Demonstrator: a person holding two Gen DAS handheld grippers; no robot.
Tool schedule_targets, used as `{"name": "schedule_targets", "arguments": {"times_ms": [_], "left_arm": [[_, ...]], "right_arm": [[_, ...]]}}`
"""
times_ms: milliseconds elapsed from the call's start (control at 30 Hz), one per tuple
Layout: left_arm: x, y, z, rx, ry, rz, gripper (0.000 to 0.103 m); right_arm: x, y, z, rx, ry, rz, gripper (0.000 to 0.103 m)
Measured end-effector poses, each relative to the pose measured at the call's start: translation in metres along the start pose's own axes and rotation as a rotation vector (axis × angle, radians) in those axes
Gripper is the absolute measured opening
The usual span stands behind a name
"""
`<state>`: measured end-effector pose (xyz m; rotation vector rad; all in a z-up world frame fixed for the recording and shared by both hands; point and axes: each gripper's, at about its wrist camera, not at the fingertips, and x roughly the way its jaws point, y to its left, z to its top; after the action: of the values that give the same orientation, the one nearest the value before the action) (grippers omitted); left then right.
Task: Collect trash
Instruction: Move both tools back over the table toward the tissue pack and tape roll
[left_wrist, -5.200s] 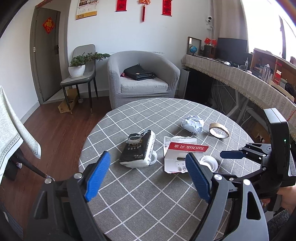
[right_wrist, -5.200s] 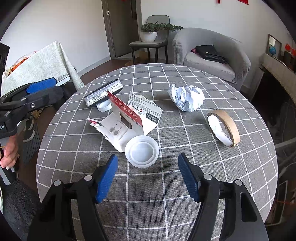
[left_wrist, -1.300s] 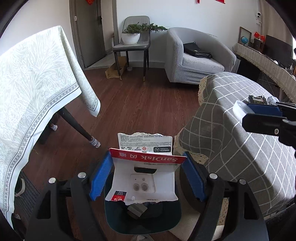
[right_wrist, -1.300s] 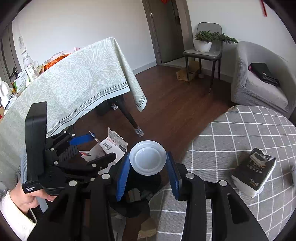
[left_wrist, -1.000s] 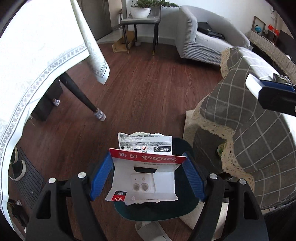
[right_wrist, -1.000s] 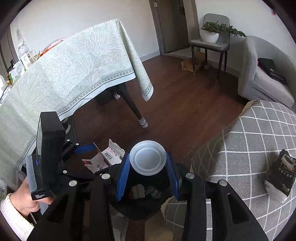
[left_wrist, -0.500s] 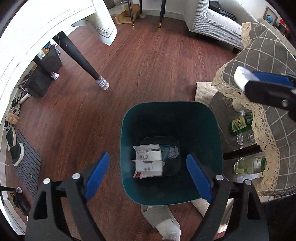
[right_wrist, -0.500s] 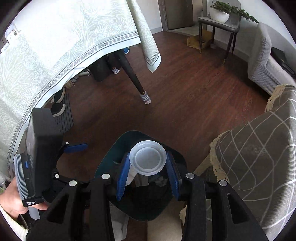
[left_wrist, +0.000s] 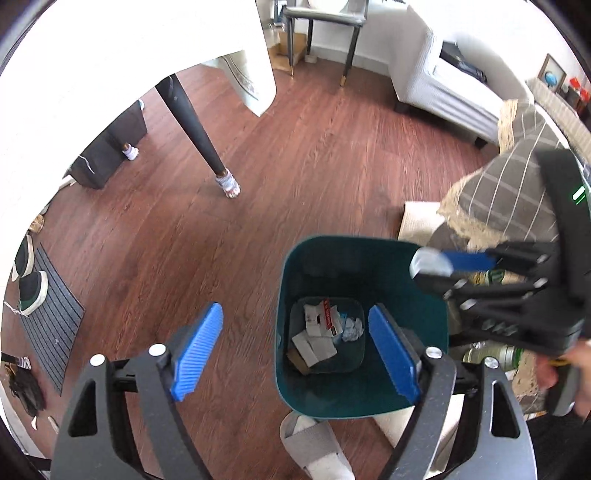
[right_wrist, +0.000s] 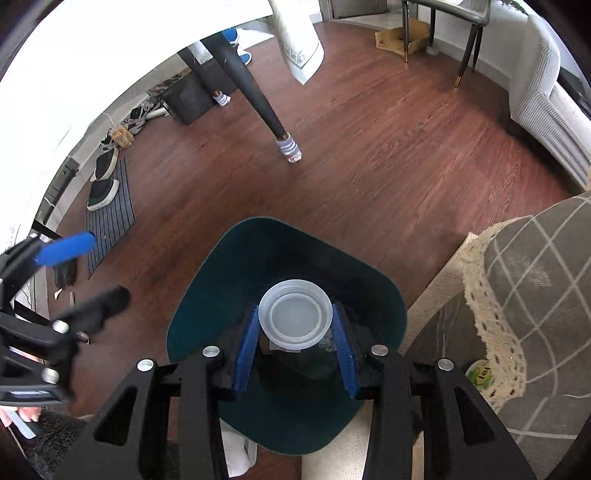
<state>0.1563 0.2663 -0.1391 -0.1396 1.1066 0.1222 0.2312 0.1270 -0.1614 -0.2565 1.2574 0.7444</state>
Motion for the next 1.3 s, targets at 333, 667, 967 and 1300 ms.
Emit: {"name": "schedule_targets", "arguments": {"times_ms": [333, 667, 967, 1300], "left_arm": [[-0.045, 0.005, 0.01, -0.04, -0.137, -0.014, 0.06], [-0.082, -0.008, 0.022, -0.044, -0.243, -0.039, 0.049], [-0.116, -0.03, 0.033, -0.039, -0.33, -0.068, 0.049], [-0.142, -0.051, 0.044, -0.023, -0.405, -0.074, 0.049]], "right_arm": [[0.039, 0.005, -0.015, -0.031, 0.082, -0.008, 0.04], [0.053, -0.004, -0.03, -0.025, 0.089, 0.002, 0.057], [0.022, 0.002, -0.037, -0.077, 0.031, 0.022, 0.057], [-0.055, 0.007, -0.043, -0.126, -0.118, 0.099, 0.057]]}}
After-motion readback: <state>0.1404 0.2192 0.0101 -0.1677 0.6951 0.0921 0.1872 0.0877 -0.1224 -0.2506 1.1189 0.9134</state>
